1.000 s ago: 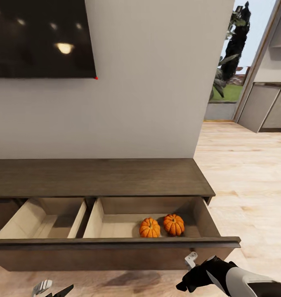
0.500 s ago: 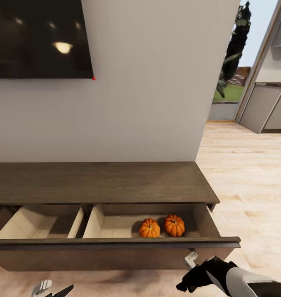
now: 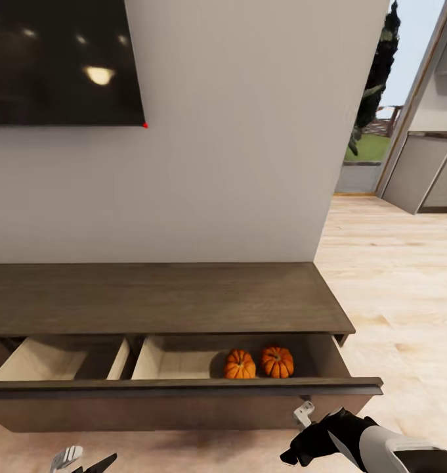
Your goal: Place each of the two pumpkins and all three candles from the living room inside a cabinet in the living room (use any cabinet), then make sure every cabinet is closed, and position the cauldron so it is next to a table in the living room.
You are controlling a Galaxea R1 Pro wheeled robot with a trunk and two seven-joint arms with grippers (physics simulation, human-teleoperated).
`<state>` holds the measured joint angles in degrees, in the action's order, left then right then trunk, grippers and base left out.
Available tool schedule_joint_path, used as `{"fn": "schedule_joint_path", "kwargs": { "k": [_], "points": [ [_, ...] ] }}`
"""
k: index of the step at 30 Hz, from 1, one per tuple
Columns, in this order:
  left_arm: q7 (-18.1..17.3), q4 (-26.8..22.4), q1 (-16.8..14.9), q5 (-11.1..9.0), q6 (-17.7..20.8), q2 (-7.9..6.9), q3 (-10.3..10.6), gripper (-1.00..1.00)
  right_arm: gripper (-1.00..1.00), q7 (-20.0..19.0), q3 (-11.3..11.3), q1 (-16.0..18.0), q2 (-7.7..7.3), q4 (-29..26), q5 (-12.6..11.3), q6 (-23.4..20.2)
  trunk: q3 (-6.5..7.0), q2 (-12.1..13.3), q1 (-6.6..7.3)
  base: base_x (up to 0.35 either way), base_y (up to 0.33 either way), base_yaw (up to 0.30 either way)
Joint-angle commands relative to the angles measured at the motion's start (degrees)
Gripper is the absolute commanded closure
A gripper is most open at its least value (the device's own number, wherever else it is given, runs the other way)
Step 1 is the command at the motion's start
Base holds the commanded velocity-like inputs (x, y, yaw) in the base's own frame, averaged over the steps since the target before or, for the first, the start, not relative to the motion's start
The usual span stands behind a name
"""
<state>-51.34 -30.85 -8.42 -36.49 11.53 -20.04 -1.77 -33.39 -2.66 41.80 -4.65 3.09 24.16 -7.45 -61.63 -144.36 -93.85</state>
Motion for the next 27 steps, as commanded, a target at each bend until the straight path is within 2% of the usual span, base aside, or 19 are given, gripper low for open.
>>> {"fn": "schedule_joint_path", "kwargs": {
  "k": [1, 5, 12, 27],
  "points": [
    [-0.17, 0.01, -0.02, -0.42, 0.6, 0.0, -0.02, -1.0, -1.0, -0.19, 0.12, 0.1, 0.0, -0.01, -0.52, -0.19, -0.05, -0.02, -0.02, 0.303, 0.0, 0.0],
    [-0.19, 0.05, -0.02, -0.42, 0.6, 0.0, -0.05, -1.0, -1.0, -0.19, 0.12, 0.05, 0.0, -0.01, -0.52, -0.19, -0.05, -0.02, -0.02, 0.303, 0.0, 0.0],
    [-0.17, 0.02, -0.02, -0.42, 0.56, 0.0, -0.08, -1.0, -1.0, -0.19, 0.12, 0.04, 0.0, -0.01, -0.52, -0.19, -0.05, -0.02, -0.02, 0.084, 0.0, 0.0],
    [-0.19, 0.03, -0.02, -0.42, 0.51, 0.0, -0.08, -1.0, -1.0, -0.19, 0.12, 0.05, 0.0, -0.01, -0.52, -0.19, -0.05, -0.02, -0.02, 0.212, 0.0, 0.0]
  ]
}}
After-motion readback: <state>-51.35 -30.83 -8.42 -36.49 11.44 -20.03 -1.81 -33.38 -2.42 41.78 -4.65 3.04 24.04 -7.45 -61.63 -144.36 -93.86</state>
